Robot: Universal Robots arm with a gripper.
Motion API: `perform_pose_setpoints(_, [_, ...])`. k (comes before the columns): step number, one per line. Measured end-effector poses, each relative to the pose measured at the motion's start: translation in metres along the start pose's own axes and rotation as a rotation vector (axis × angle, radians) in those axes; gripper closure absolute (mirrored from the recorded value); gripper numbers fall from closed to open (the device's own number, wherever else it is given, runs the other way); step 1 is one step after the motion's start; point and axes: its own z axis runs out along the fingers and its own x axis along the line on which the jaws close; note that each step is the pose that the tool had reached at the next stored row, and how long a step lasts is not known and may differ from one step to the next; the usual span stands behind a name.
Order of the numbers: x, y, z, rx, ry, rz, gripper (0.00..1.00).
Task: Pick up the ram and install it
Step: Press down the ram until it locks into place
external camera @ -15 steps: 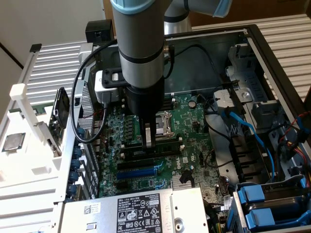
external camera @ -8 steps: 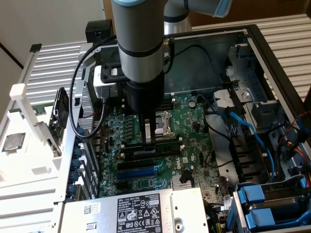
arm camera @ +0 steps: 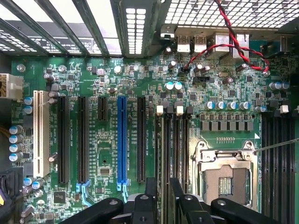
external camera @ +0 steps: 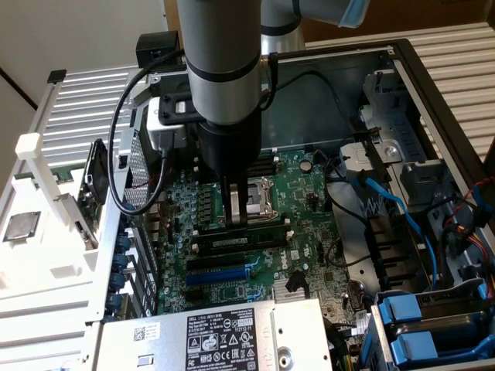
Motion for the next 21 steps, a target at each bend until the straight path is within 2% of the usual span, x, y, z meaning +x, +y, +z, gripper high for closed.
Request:
perform_pose_setpoints(18, [-0.0001, 0.0, -0.0022, 0.0001, -0.0003, 0.0, 0.73])
perform_pose_setpoints(19, [-0.0001, 0.0, -0.0022, 0.0001, -0.0004, 0.0, 0.76])
perform_pose_setpoints(21, [-0.0001, 0.0, -0.0022, 0.0001, -0.0003, 0.0, 0.89])
